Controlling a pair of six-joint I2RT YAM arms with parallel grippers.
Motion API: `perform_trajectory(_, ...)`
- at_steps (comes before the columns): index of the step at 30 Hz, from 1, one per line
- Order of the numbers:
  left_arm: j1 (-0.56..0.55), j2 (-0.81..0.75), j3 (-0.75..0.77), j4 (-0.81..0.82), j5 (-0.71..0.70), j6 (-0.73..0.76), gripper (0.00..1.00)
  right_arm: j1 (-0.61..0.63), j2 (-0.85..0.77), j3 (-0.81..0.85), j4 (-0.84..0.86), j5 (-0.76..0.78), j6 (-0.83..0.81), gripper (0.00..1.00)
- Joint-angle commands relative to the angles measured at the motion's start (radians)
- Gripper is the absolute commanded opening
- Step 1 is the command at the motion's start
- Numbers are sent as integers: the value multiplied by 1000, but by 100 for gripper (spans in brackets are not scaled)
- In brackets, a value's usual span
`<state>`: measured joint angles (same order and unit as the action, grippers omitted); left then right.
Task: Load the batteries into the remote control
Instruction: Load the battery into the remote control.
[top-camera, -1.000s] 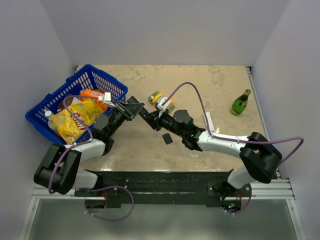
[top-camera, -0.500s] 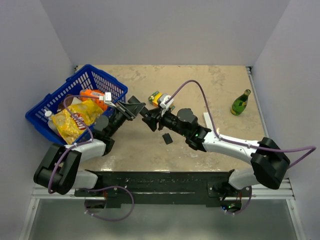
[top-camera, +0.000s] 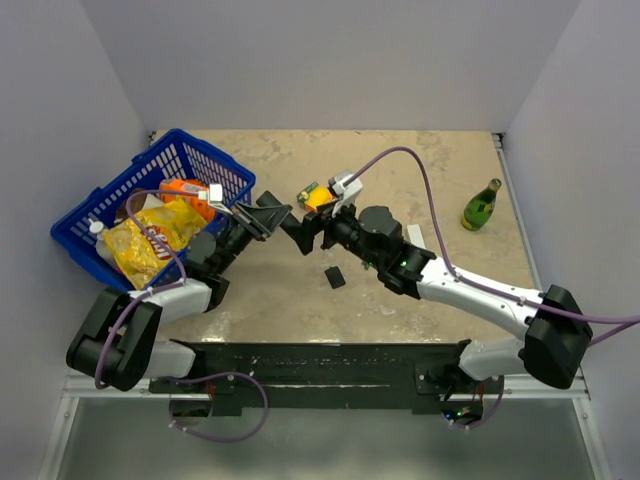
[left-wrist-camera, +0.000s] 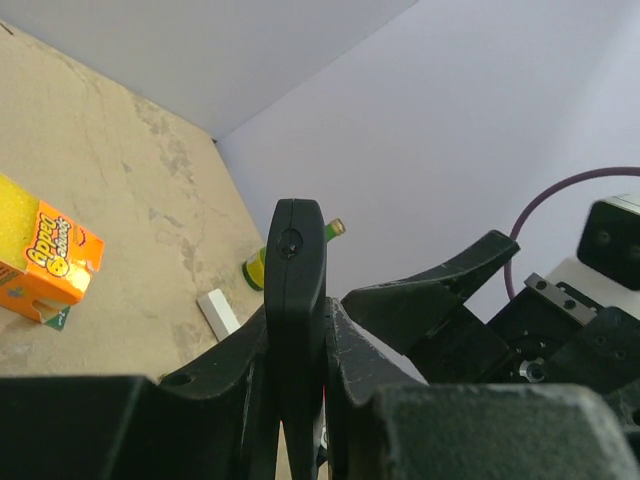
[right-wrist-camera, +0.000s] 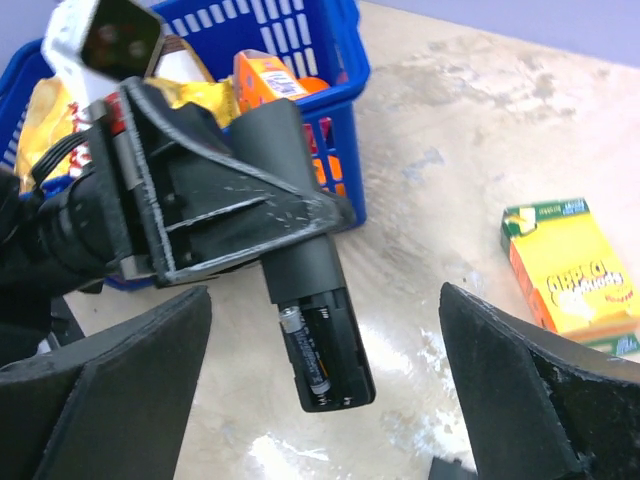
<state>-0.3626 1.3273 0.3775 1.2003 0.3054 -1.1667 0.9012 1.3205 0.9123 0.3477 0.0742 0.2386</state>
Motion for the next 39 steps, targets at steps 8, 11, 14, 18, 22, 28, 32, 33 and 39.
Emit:
perform_trajectory(8,-10,-28,-12,147,6,1,0,-56,-18,10,-76,-40,353,95)
perform_trajectory(11,-12,-27,-12,145,3,-2,0,-56,-23,-12,-36,-45,383,94)
perform_trajectory(14,-12,-28,-12,145,4,-2,0,-56,-11,-12,-24,-53,396,94)
perform_trajectory(18,-13,-30,-11,145,4,-2,0,-56,16,-9,-13,-70,418,94)
perform_trajectory(22,-13,-33,-6,143,6,-4,0,-56,26,-20,-1,-47,427,91)
perform_trajectory(28,-16,-33,3,139,12,-4,0,-58,40,-24,8,-34,435,88)
perform_trajectory(32,-16,-33,4,137,14,-2,0,-58,46,-24,13,-33,439,86)
perform_trajectory(33,-16,-31,4,136,14,-2,0,-58,46,-26,13,-33,439,86)
perform_trajectory(39,-16,-31,9,137,12,-1,0,-59,63,-27,13,-31,441,86)
